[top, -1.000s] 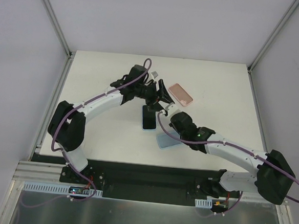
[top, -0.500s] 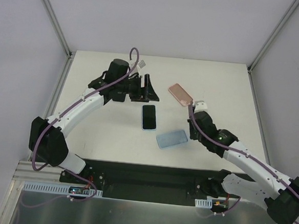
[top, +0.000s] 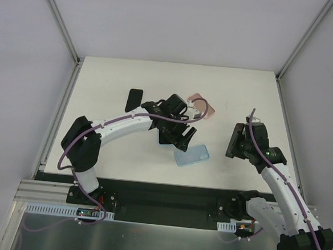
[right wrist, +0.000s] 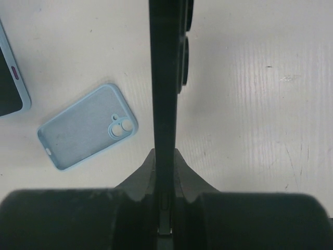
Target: Put the phone into the phone case
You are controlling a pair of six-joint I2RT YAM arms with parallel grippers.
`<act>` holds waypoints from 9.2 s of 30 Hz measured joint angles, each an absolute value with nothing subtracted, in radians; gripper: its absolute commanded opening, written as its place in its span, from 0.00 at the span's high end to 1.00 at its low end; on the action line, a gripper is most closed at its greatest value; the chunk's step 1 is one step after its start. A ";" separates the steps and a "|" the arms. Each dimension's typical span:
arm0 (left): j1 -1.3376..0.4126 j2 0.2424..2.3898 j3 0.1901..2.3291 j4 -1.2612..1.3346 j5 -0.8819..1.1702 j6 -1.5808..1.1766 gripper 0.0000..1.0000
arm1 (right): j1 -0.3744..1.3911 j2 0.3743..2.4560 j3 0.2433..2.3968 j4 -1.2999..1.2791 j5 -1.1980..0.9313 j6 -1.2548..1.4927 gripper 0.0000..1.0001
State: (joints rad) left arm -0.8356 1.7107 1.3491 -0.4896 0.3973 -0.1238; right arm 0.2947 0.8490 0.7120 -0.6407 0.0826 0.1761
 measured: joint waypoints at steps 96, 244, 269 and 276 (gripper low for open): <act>-0.701 1.794 1.230 -0.277 0.366 -0.721 1.00 | 0.410 1.116 0.576 -0.259 -0.290 0.364 0.96; -0.804 1.899 1.208 -0.118 0.310 -0.818 0.59 | 0.415 1.432 0.768 -0.382 -0.266 0.170 0.88; -0.796 1.962 1.235 -0.142 0.318 -0.795 0.77 | 0.372 1.502 0.694 -0.189 -0.418 0.265 0.87; -0.791 1.962 1.235 -0.144 0.328 -0.787 0.82 | 0.383 1.460 0.637 -0.119 -0.402 0.295 0.63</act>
State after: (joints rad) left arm -0.7910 1.9617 1.2354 -0.1444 0.3279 -0.7872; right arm 0.3832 1.4601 0.6369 -0.1192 -0.4015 0.2951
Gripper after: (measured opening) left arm 0.257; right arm 0.316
